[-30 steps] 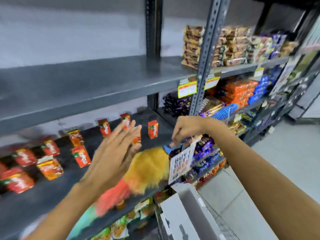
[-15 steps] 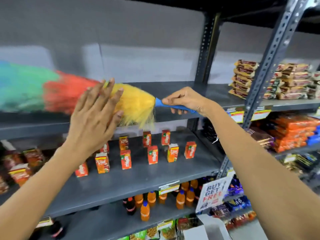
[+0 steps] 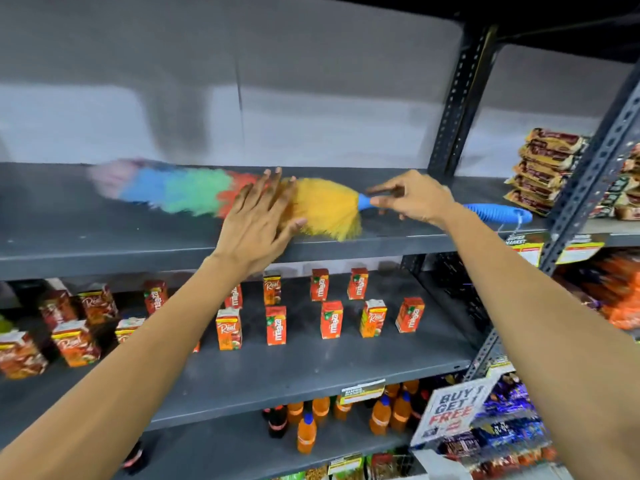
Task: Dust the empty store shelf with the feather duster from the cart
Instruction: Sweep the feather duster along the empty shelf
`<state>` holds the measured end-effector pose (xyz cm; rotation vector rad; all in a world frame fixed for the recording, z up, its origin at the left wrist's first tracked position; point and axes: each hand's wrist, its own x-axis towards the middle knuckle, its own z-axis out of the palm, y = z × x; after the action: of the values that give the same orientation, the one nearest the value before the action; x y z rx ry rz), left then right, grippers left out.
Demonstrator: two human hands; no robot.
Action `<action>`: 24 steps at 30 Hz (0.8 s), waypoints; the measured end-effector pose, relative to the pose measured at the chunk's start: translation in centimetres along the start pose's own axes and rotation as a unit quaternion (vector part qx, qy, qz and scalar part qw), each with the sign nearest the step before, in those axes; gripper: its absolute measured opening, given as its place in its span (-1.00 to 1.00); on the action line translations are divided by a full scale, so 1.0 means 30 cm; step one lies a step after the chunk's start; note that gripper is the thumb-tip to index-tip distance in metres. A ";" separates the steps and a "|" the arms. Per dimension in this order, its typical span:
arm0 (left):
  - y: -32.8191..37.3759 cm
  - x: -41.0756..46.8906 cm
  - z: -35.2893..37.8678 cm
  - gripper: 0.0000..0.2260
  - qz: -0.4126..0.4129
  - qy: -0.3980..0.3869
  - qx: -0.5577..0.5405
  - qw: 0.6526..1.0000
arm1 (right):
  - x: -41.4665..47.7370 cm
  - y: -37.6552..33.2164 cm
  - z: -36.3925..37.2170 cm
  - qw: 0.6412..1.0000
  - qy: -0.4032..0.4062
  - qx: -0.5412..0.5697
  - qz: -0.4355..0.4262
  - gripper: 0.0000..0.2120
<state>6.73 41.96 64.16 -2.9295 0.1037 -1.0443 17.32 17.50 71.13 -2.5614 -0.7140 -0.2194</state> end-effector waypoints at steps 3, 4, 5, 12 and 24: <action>-0.005 0.016 0.017 -0.32 -0.030 -0.010 -0.012 0.999 | -0.001 0.051 -0.041 0.994 0.035 -0.094 0.045 -0.68; -0.004 0.016 0.020 -0.31 -0.033 -0.016 -0.003 0.999 | -0.006 0.064 -0.046 0.988 0.045 -0.133 0.058 -0.66; -0.003 0.016 0.022 -0.30 -0.031 -0.019 0.008 0.999 | -0.013 0.068 -0.050 0.984 0.050 -0.156 0.069 -0.65; 0.000 0.008 0.026 -0.26 -0.024 -0.006 0.022 0.999 | -0.074 0.016 -0.005 0.996 -0.074 0.054 0.010 -0.72; 0.007 0.003 0.023 -0.29 -0.023 -0.014 0.035 0.999 | -0.195 0.185 -0.063 0.977 0.103 -0.021 0.184 -0.68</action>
<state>7.23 41.75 63.68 -2.8943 -0.0014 -0.9919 15.19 9.80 69.01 -2.6029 -0.1557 -0.3712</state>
